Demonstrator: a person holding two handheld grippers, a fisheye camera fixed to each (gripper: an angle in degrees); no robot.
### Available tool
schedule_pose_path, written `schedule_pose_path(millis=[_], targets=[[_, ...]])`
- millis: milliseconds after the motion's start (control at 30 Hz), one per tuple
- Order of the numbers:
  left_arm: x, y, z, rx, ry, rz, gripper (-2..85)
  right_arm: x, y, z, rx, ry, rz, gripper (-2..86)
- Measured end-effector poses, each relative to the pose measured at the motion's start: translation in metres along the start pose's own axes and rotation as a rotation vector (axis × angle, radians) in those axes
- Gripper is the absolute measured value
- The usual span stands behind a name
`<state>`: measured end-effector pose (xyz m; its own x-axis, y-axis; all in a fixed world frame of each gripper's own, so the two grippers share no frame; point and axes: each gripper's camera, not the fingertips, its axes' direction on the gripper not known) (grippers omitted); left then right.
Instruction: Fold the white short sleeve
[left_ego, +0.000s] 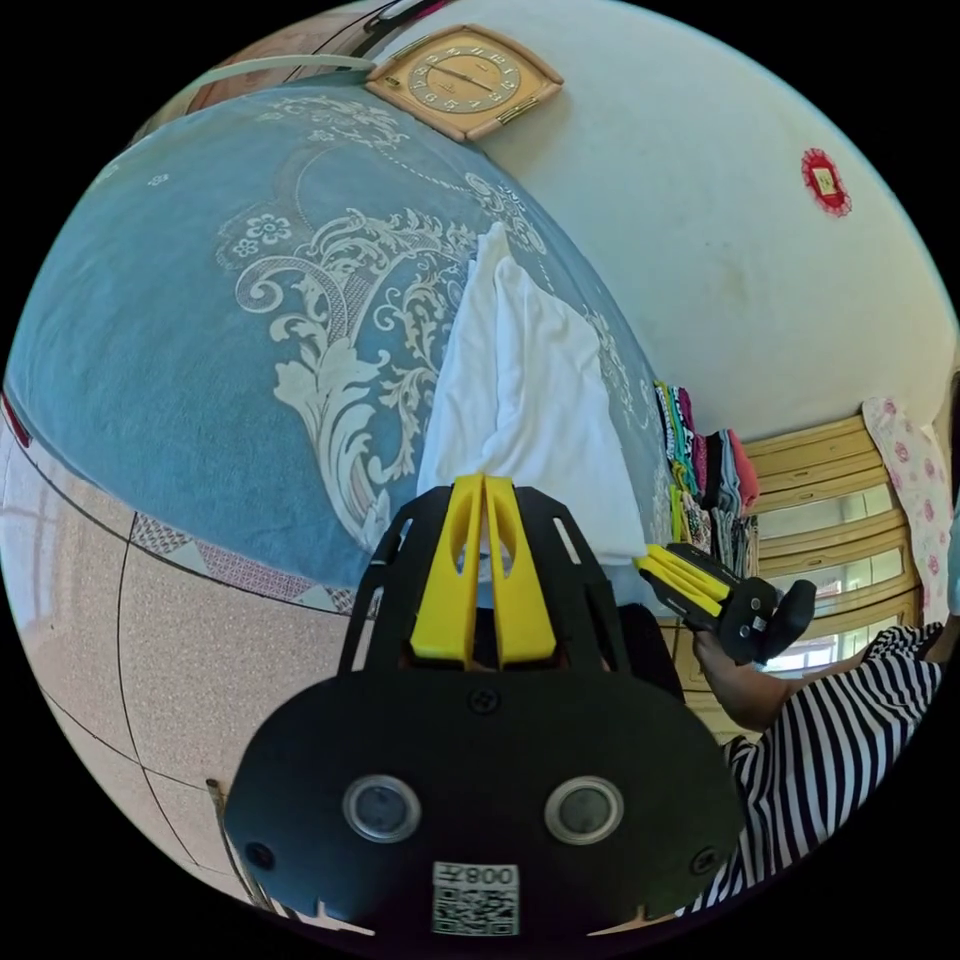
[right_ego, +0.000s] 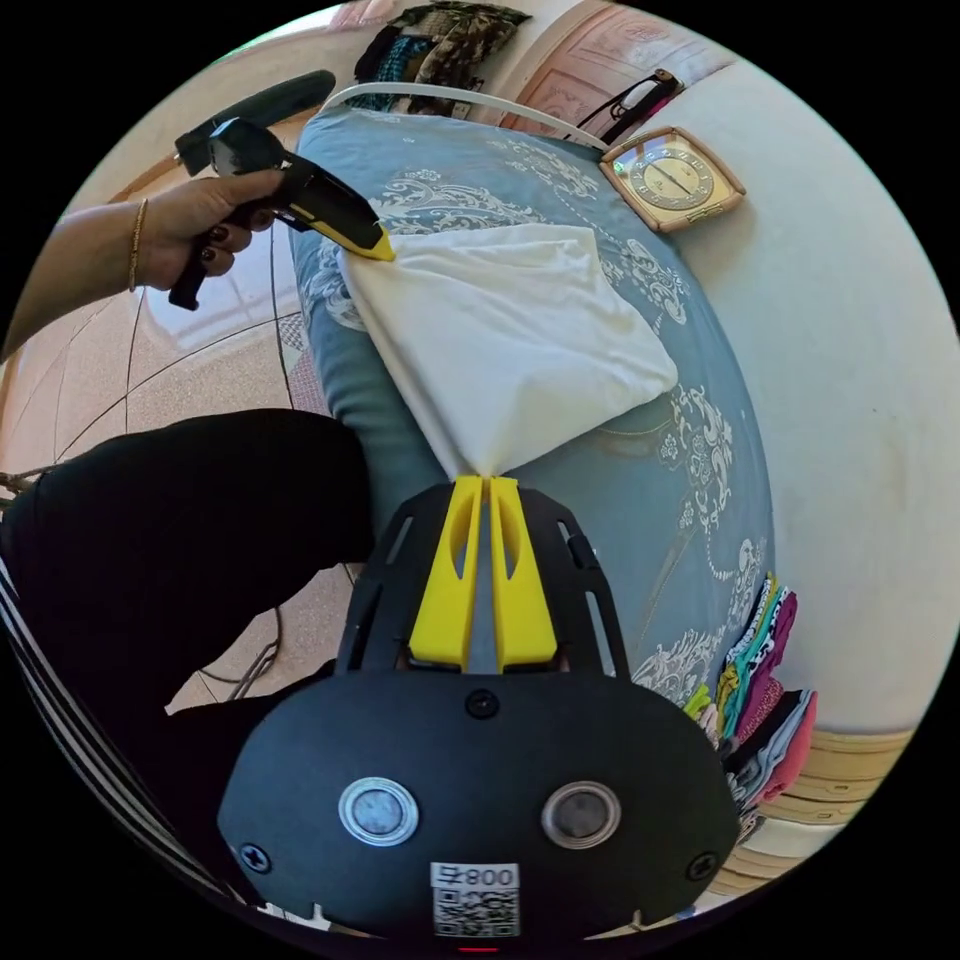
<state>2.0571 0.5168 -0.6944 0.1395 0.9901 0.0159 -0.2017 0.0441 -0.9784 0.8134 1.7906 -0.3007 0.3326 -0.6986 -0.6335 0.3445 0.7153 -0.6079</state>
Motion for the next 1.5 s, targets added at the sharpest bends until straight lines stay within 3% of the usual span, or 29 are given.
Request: schedule_pose_path(millis=[267,467,567,733,867,1100,1300,1433,1500], targets=[[0.006,0.006,0.007,-0.005,-0.008,0.000,0.1,0.000,0.029,0.006,0.009,0.041,-0.022,1.1],[0.013,0.010,0.011,0.000,-0.019,-0.017,0.2,0.038,0.063,-0.012,-0.038,-0.065,0.037,0.2],[0.020,0.014,0.008,0.016,-0.016,-0.028,0.2,0.078,0.078,-0.037,0.024,-0.117,0.144,0.1],[0.042,0.006,0.010,0.068,0.045,0.032,0.2,0.155,0.062,-0.060,0.230,-0.385,0.259,0.1],[0.040,-0.004,0.035,-0.014,-0.070,0.052,0.1,0.174,0.055,-0.018,0.093,-0.546,0.252,0.2],[0.025,0.010,0.030,0.043,-0.001,-0.023,0.2,0.243,0.095,-0.030,0.158,-0.710,0.379,0.1],[0.044,-0.009,0.034,0.088,0.039,0.069,0.2,0.354,0.072,-0.044,0.296,-0.671,0.471,0.2],[0.033,-0.014,0.049,0.047,-0.048,0.035,0.1,0.400,0.047,0.003,0.103,-0.704,0.458,0.1],[0.018,-0.011,0.053,0.049,-0.003,-0.013,0.1,0.418,0.056,0.006,0.127,-0.783,0.499,0.1]])
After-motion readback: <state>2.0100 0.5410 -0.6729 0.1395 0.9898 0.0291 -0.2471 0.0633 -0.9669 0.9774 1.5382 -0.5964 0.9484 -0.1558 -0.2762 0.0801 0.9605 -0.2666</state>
